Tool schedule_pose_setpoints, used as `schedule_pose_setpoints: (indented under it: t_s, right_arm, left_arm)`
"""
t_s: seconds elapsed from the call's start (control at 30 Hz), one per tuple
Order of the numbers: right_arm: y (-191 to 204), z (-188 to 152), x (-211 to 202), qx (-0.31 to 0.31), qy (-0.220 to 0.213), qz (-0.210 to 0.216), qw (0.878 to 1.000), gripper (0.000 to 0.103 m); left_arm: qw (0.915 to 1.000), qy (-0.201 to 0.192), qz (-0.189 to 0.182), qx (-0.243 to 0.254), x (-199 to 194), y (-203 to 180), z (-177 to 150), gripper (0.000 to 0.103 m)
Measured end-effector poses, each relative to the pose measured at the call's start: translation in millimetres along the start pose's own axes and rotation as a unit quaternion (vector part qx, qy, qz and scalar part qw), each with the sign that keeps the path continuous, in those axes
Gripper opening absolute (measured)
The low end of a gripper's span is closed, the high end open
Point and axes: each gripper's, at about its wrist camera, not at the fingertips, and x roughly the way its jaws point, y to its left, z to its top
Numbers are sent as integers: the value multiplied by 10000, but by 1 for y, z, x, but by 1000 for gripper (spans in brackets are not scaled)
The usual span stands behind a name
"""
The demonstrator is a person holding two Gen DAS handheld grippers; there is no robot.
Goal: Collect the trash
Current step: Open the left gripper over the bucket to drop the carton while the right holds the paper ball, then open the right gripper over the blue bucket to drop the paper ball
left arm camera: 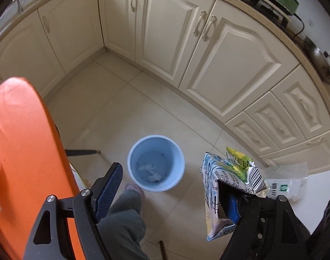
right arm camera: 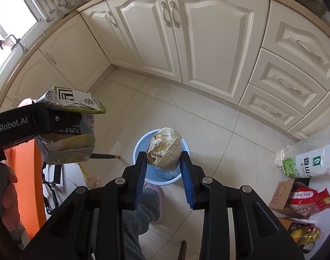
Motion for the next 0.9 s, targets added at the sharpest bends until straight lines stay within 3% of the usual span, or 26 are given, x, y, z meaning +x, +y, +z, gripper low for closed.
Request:
schedule_pose_setpoints:
  t_s: [0.2,0.33,0.4,0.53,0.7,0.9]
  right_arm:
    - [4,8,-6,-43,-116,489,9987,32]
    - [23,8,1,-193,-28,814,9965,31]
    - [26,11,7,-151,8,815,9966,31]
    - [26,17,17,-60,-5,398,9992,31]
    - [16,17,14,129,13,707,9974,31]
    - [16,15,6,43,-93,616,9980,31]
  left_arm:
    - [9987,305,-292,-292,12,22,21,79]
    - [9983,380,-386,-229,16,26,27,79]
    - [9980,418,-438,-194,15,28,26,79]
    - [9982,396,-411,-193,15,31,29,79]
    - [9972,481,-465,-343,19,35,28,79]
    - [9982,360,-359,-327,15,36,24,79]
